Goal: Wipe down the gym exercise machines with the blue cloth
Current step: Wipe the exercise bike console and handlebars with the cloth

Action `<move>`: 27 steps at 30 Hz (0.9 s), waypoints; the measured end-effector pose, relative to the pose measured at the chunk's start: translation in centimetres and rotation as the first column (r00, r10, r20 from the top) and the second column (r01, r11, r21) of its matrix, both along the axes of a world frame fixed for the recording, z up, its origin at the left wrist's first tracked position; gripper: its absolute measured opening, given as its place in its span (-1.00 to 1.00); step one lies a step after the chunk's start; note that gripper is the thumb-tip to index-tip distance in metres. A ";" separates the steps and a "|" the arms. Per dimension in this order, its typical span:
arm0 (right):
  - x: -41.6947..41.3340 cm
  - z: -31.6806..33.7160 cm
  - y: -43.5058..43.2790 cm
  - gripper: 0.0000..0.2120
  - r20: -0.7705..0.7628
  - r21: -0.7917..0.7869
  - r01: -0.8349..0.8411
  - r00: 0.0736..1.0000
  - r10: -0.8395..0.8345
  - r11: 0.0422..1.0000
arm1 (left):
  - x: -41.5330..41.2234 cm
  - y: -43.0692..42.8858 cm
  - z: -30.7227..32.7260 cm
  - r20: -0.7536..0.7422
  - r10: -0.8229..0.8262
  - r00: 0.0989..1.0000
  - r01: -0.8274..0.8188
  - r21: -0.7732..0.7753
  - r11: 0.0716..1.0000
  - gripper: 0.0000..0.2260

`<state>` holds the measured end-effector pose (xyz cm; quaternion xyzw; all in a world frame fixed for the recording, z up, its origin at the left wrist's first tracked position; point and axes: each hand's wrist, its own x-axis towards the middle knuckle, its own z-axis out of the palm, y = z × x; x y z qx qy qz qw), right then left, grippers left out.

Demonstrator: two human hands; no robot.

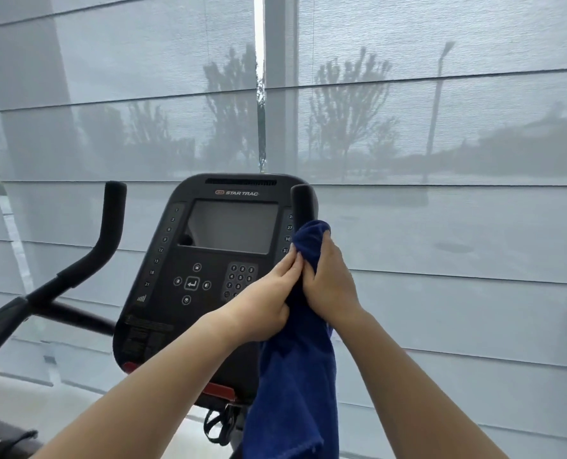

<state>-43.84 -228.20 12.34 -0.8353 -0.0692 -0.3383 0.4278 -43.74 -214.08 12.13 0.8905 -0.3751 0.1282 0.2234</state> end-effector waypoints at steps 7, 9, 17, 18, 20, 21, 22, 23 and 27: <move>-5.6 -0.7 -0.4 -0.77 -0.142 -0.231 0.079 0.983 -0.113 0.970 | -5.1 1.2 0.0 0.005 -0.036 0.999 0.035 0.086 0.996 -0.34; -7.4 -1.2 0.2 -0.76 -0.144 -0.302 0.082 0.981 -0.130 0.950 | -6.6 2.2 -0.4 -0.001 -0.026 1.000 0.026 0.116 0.993 -0.38; -13.3 -1.1 1.4 -0.84 -0.192 -0.319 -0.002 0.979 -0.063 0.948 | -12.2 4.5 -0.6 0.063 0.021 0.998 -0.027 0.097 0.995 -0.46; -14.0 -1.1 1.4 -0.85 -0.200 -0.326 -0.017 0.978 -0.051 0.945 | -12.7 4.8 -0.5 0.066 0.018 0.998 -0.023 0.088 0.996 -0.48; -15.3 -1.3 1.5 -0.86 -0.202 -0.342 -0.044 0.979 -0.028 0.939 | -13.8 5.4 -0.6 0.054 0.013 0.998 -0.016 0.067 0.998 -0.51; -15.9 -1.5 1.6 -0.85 -0.199 -0.347 -0.058 0.980 -0.013 0.936 | -14.3 5.7 -0.6 0.046 0.017 0.999 -0.020 0.059 0.998 -0.52; -16.4 -1.6 1.7 -0.85 -0.194 -0.348 -0.072 0.981 0.004 0.935 | -14.9 5.9 -0.8 0.041 0.025 0.999 -0.027 0.052 0.998 -0.52; -16.8 -1.7 1.8 -0.85 -0.190 -0.346 -0.089 0.981 0.023 0.934 | -15.4 6.0 -1.0 0.040 0.033 0.999 -0.034 0.041 0.999 -0.53; -18.1 -2.3 1.7 -0.87 -0.183 -0.349 -0.149 0.979 0.089 0.925 | -17.9 6.3 -1.9 0.038 0.064 0.997 -0.063 -0.038 0.997 -0.55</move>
